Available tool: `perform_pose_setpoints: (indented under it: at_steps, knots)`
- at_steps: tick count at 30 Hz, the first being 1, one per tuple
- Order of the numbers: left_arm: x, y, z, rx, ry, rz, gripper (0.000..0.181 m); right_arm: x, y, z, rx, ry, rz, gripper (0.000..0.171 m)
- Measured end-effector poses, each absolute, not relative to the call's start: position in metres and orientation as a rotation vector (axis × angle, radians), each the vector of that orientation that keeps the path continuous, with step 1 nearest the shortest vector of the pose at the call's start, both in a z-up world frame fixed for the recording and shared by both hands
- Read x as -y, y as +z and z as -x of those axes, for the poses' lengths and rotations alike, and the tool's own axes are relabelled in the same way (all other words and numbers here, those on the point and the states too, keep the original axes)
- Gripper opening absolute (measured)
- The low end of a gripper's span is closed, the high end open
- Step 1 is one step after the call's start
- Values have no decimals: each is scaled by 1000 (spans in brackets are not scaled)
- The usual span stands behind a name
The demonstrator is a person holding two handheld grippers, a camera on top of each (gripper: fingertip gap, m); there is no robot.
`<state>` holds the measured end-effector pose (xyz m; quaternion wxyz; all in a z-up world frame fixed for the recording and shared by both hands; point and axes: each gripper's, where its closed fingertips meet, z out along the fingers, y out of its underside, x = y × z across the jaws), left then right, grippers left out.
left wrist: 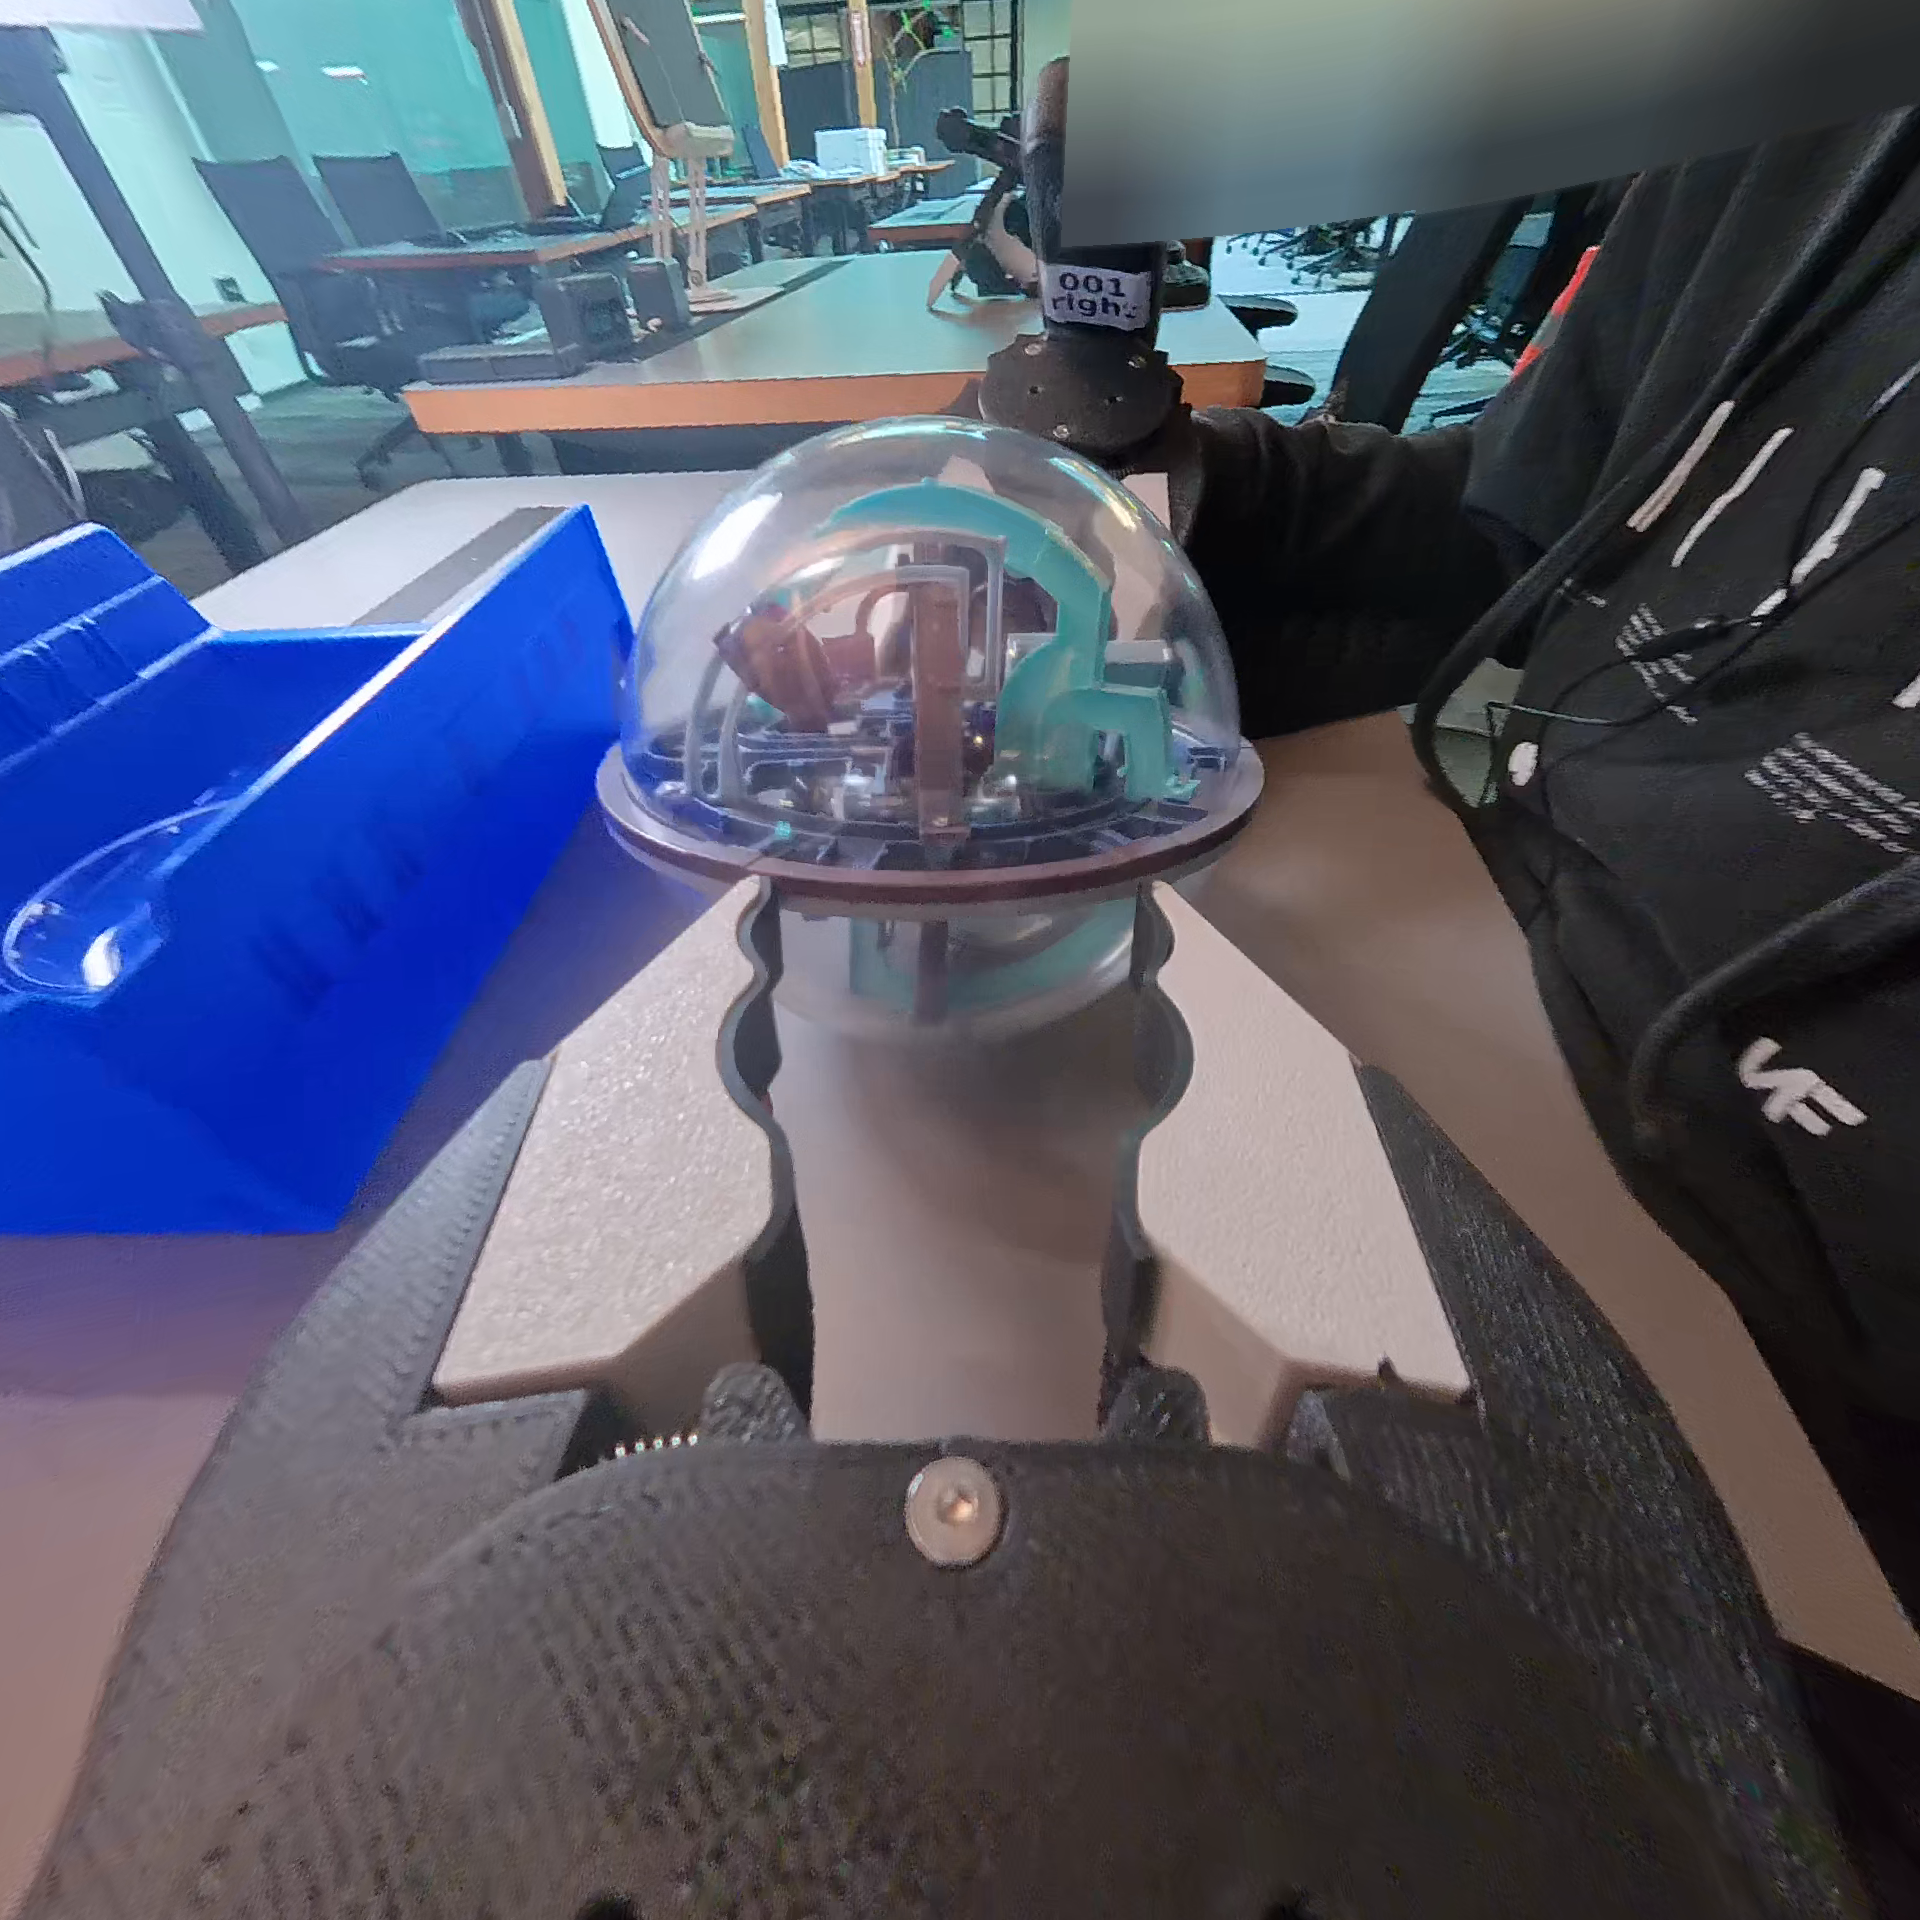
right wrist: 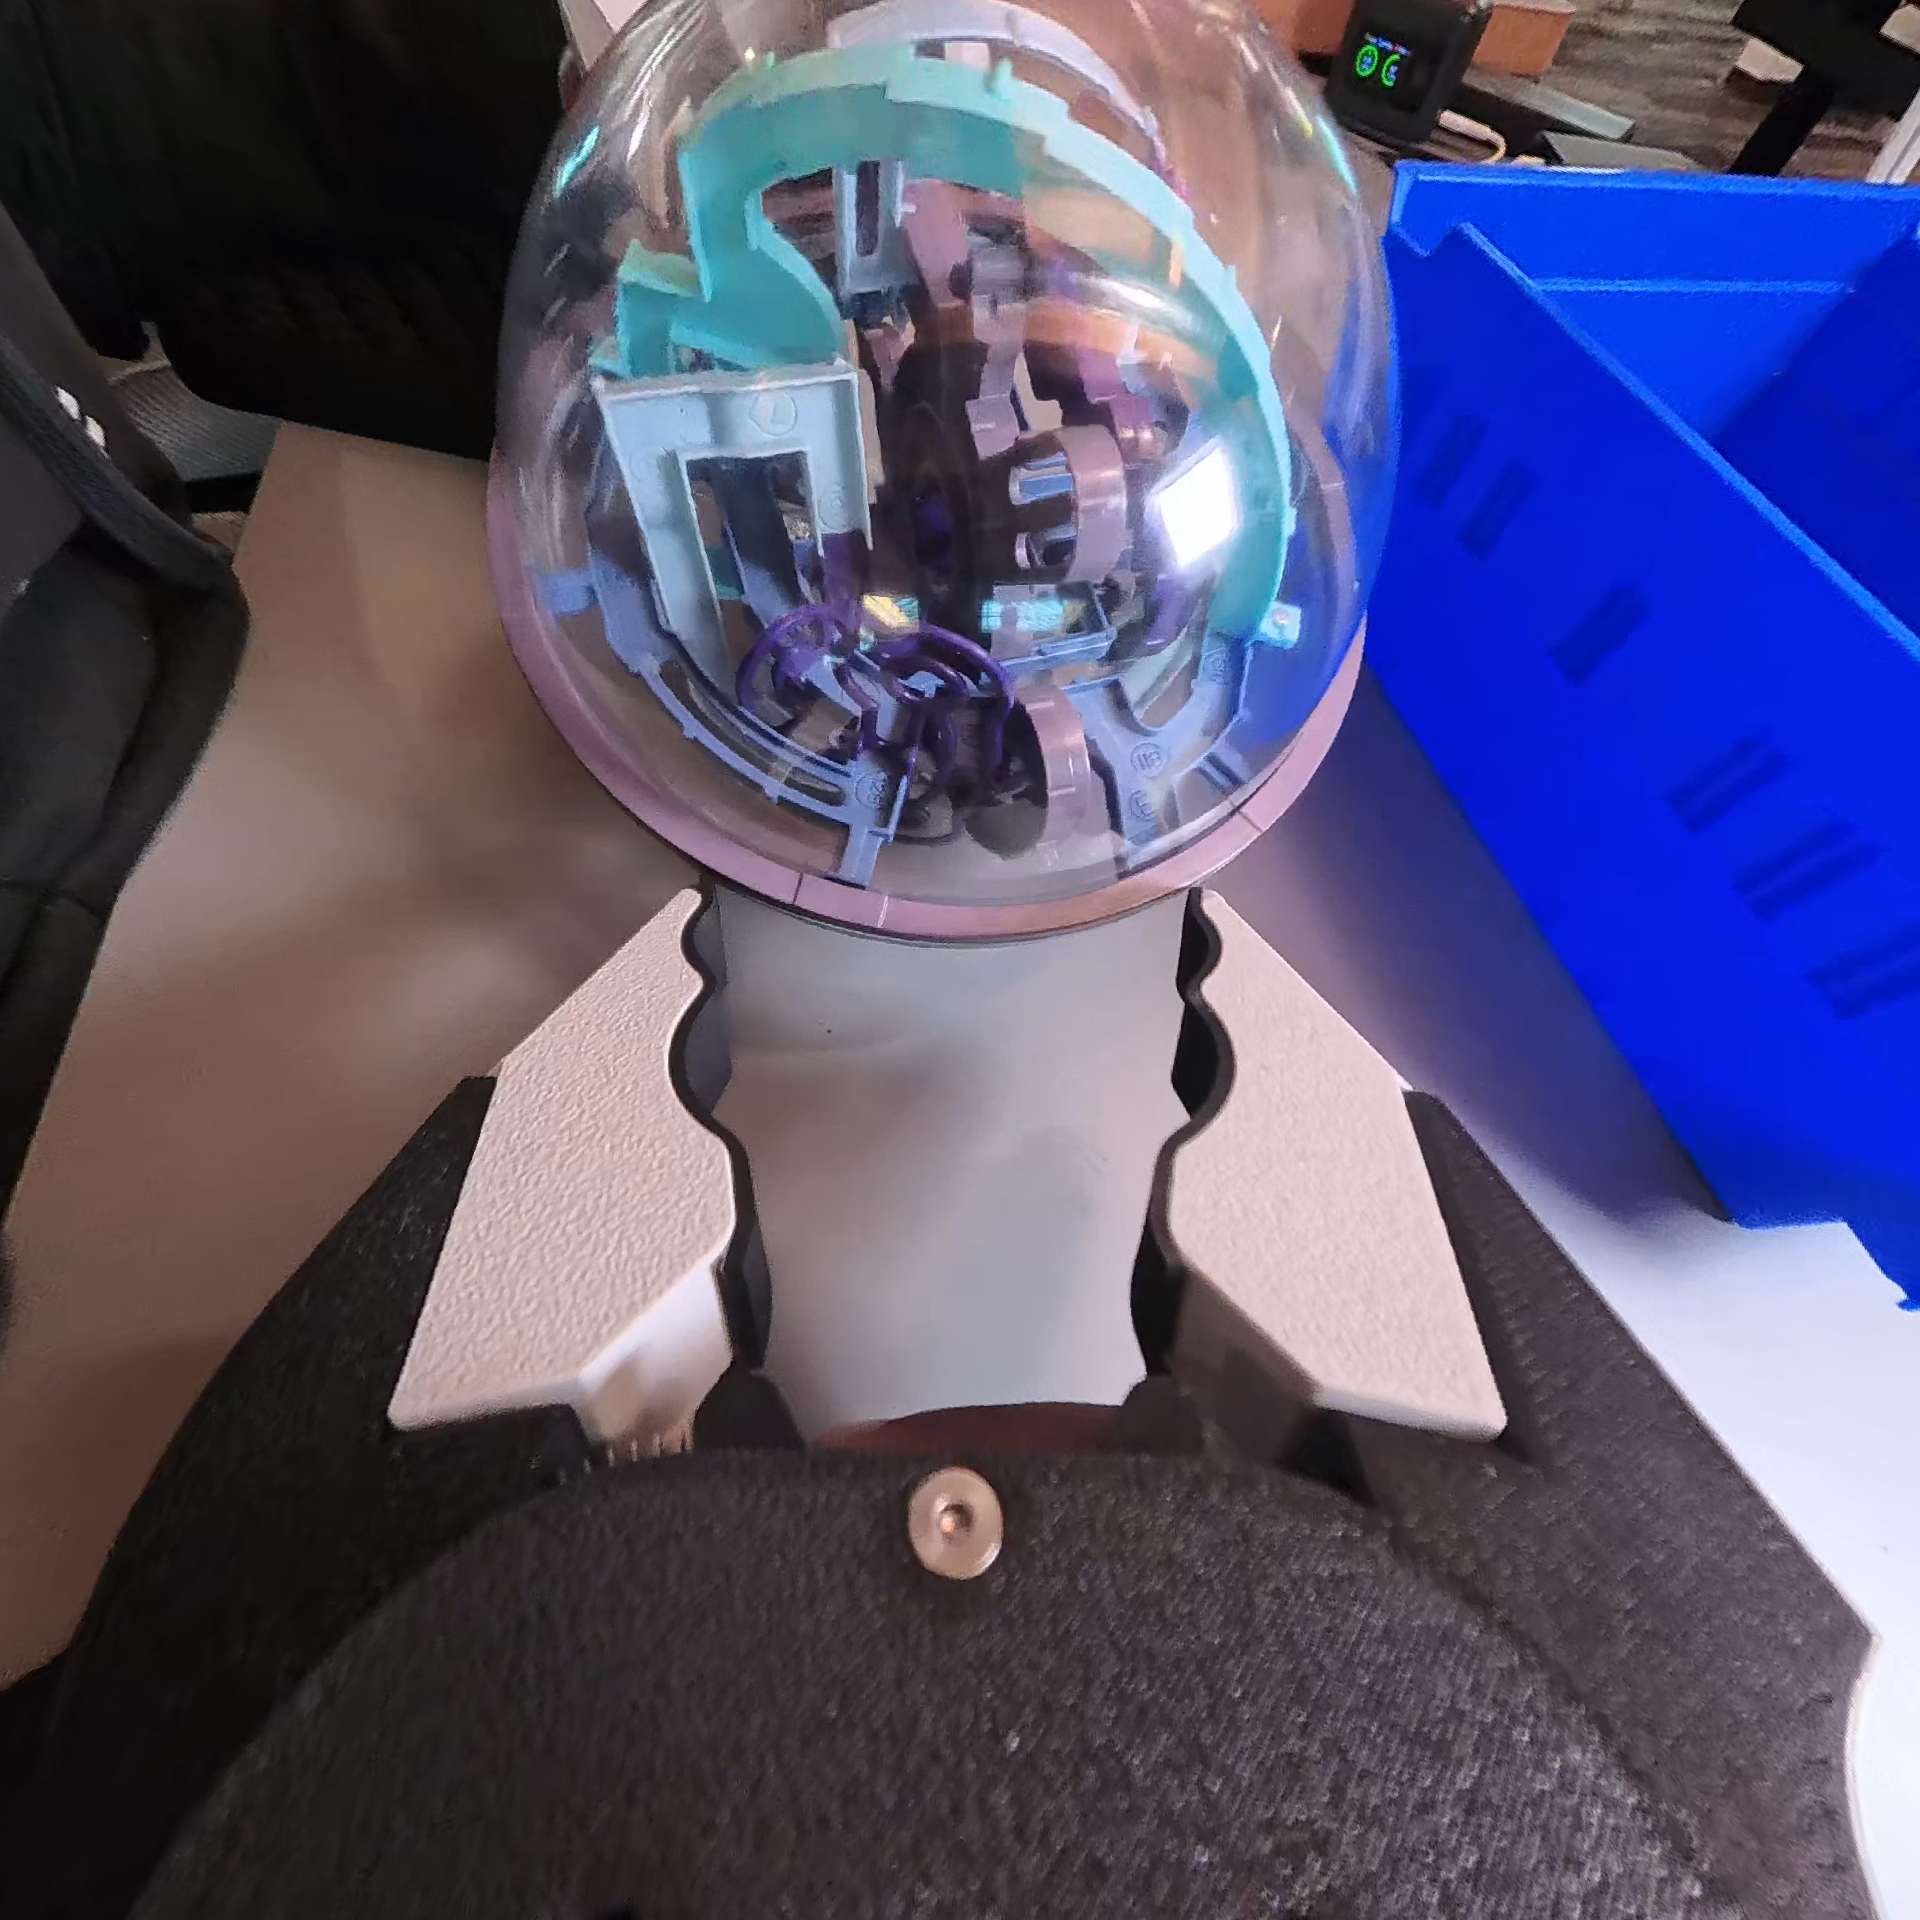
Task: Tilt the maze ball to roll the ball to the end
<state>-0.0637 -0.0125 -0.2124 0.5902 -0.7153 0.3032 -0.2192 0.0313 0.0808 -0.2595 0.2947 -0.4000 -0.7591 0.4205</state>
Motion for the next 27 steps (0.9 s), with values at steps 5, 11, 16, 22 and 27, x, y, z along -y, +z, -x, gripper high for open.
perform_pose_setpoints:
  at_steps: [5, 11, 16, 22, 27]
  knots:
    - [24, -216, 65, -698, -570, 1688, 67, -77, -256, -32, 2015, 1158, 1062, 89]
    - [17, -212, 70, -626, -553, 1673, 89, -75, -255, -30, 2002, 1180, 1061, 91]
    - [12, -221, 60, -663, -540, 1704, 96, -73, -260, -26, 2009, 1162, 1066, 88]
    - [-3, -220, 61, -589, -556, 1728, 85, -78, -252, -18, 1937, 1145, 1058, 102]
    - [-22, -207, 68, -364, -774, 1715, 82, -84, -235, -9, 1830, 1115, 1004, 121]
